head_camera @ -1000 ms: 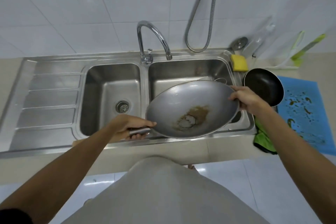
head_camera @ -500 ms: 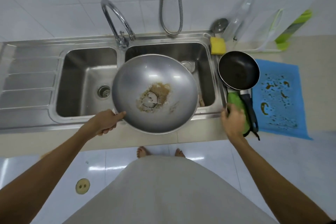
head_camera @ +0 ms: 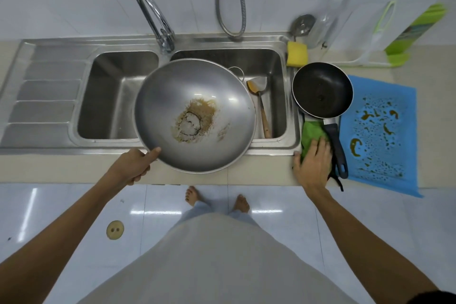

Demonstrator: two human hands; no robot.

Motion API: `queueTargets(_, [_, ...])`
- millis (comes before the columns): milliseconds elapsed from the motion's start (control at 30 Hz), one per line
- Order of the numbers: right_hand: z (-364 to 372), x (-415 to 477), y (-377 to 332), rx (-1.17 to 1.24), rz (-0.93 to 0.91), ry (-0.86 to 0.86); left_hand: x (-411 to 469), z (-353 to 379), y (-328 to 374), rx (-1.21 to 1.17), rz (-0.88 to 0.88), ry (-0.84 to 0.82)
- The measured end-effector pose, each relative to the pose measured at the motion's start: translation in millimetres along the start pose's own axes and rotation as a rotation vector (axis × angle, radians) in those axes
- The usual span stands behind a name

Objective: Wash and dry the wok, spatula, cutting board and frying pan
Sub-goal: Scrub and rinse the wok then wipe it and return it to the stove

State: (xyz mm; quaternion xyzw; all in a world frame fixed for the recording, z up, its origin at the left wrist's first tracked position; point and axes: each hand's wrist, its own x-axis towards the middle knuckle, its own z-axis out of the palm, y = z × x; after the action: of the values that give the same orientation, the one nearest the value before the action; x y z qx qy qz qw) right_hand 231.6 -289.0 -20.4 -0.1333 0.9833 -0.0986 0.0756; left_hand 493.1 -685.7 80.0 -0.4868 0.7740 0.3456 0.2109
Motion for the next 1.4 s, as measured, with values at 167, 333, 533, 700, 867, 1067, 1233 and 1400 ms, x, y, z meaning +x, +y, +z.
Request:
queueTargets(167, [2.3,3.1,6.6,0.021,0.010,0.031,-5.9,-4.0,-4.5,0.008,-0.026,0.010])
queueTargets(333, [7.9,8.5,-0.9,0.027,0.100,0.015,-9.9,-8.1,-5.1,-0.001,-0.041,0.017])
queueTargets(533, [-0.2,8.0,-14.1,0.255,0.167,0.183,-8.0,-17.5,-10.1,-0.050,-0.031,0.022])
queueTargets(700, [-10.1,-28.9,-46.0,0.577,0.183,0.239,-2.3,-32.0,-23.5,0.020,-0.011,0.096])
queueTargets(867, [-17.7,-59.4,-99.2,0.673,0.062,0.233,13.2,-61.3,-47.8,0.030,0.002,0.160])
queueTargets(1067, [-8.8,-76.4,-192.5,0.711,-0.026,0.239,45.0,-117.4,-97.2,-0.048,0.033,0.236])
queueTargets(1233, [13.7,-91.1,-267.7,0.706,-0.010,0.187,72.3,-178.8,-145.2,-0.032,0.020,0.310])
queueTargets(1400, [26.3,-99.4,-337.0,0.718,-0.065,0.157,98.2,-225.4,-175.8,-0.019,0.019,0.445])
